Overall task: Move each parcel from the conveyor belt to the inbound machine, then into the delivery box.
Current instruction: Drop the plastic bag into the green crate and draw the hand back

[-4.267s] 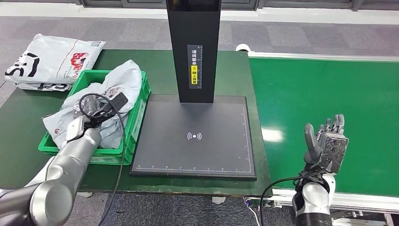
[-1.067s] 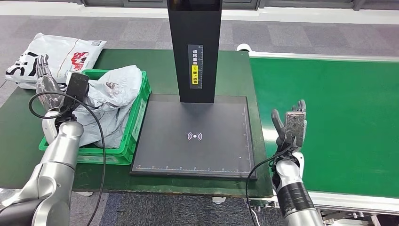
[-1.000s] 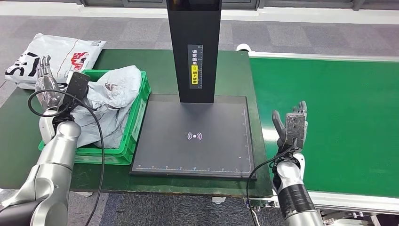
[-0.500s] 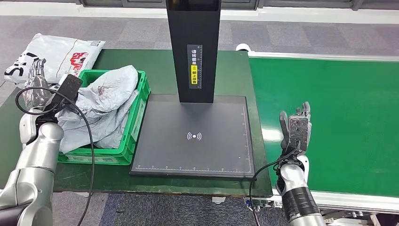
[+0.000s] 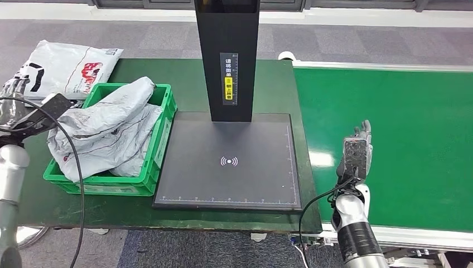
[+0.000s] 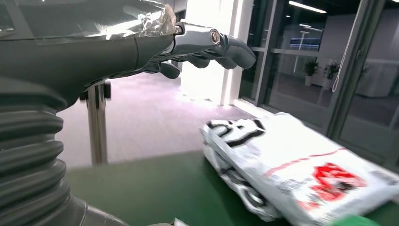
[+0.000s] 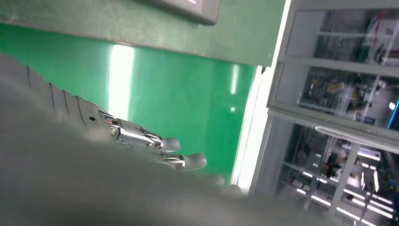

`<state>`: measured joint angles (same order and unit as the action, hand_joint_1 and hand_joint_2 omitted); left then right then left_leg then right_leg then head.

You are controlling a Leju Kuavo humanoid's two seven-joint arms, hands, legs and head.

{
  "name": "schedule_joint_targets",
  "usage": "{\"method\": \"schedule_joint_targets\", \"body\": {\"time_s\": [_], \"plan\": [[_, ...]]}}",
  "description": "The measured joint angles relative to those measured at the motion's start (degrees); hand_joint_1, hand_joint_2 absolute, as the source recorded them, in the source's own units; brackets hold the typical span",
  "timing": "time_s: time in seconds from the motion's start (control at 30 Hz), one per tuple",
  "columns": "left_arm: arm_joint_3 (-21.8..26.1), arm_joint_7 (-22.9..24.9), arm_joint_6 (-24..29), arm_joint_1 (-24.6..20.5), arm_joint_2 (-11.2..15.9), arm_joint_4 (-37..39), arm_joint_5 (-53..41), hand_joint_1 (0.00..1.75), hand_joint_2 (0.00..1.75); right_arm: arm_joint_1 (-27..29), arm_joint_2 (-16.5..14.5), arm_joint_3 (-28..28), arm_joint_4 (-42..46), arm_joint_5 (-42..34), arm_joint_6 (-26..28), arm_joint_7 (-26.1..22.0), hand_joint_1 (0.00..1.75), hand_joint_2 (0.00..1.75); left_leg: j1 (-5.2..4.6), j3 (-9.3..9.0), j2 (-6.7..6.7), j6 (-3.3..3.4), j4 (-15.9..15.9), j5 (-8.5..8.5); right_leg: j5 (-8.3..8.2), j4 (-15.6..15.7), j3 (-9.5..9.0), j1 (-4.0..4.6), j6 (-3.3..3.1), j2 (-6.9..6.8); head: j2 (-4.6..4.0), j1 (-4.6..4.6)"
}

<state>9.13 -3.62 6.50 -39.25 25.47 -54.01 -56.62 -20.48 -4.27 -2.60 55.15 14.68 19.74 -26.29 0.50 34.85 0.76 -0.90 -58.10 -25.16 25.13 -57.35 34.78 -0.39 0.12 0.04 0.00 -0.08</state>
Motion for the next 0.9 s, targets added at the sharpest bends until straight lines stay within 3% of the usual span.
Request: {"method": "schedule_joint_targets", "body": {"time_s": [0.2, 0.37, 0.53, 0.67, 0.9], "plan": [[-0.01, -3.39, -7.77, -3.27, 6.97, 2.02, -1.63, 0.00, 1.75, 0.15, 0.03, 1.54, 0.00, 1.38, -0.75, -0.10, 0.00, 0.00, 0.04, 0.00, 0.02, -0.04, 0.00, -0.02, 0.00, 0.00, 0.02, 0.04, -0.02, 0.03, 0.00, 0.01], [-0.02, -5.32, -13.05, -6.11, 10.89, 3.08, -0.96, 0.00, 1.75, 0.23, 0.06, 2.27, 0.02, 1.70, -0.97, -0.16, 0.00, 0.00, 0.08, 0.01, 0.06, -0.07, -0.01, -0.04, 0.00, 0.01, 0.05, 0.10, -0.04, 0.06, 0.00, 0.01], [-0.88, -8.34, -20.58, -12.34, 15.25, 4.00, 0.84, 0.00, 1.75, 1.27, 0.07, 3.30, 0.95, 1.96, -1.96, -0.16, 0.00, 0.00, 0.15, 0.05, 0.06, -0.10, -0.02, -0.05, -0.01, 0.02, 0.06, 0.15, -0.07, 0.06, 0.00, 0.02], [-1.55, -7.09, -20.30, -14.73, 16.61, 4.06, 2.56, 0.00, 1.75, 2.08, 0.07, 3.37, 1.84, 2.17, -2.57, 0.08, 0.00, 0.00, 0.14, 0.05, 0.04, -0.10, -0.02, -0.05, -0.01, 0.02, 0.07, 0.14, -0.08, 0.06, 0.00, 0.02], [-1.61, -5.12, -17.96, -15.37, 16.38, 3.64, 3.38, 0.00, 1.75, 2.62, 0.01, 3.37, 3.04, 2.37, -2.88, 0.60, 0.00, 0.00, 0.14, 0.03, 0.04, -0.14, -0.02, -0.03, -0.02, 0.01, 0.07, 0.14, -0.09, 0.06, 0.00, 0.02]]}}
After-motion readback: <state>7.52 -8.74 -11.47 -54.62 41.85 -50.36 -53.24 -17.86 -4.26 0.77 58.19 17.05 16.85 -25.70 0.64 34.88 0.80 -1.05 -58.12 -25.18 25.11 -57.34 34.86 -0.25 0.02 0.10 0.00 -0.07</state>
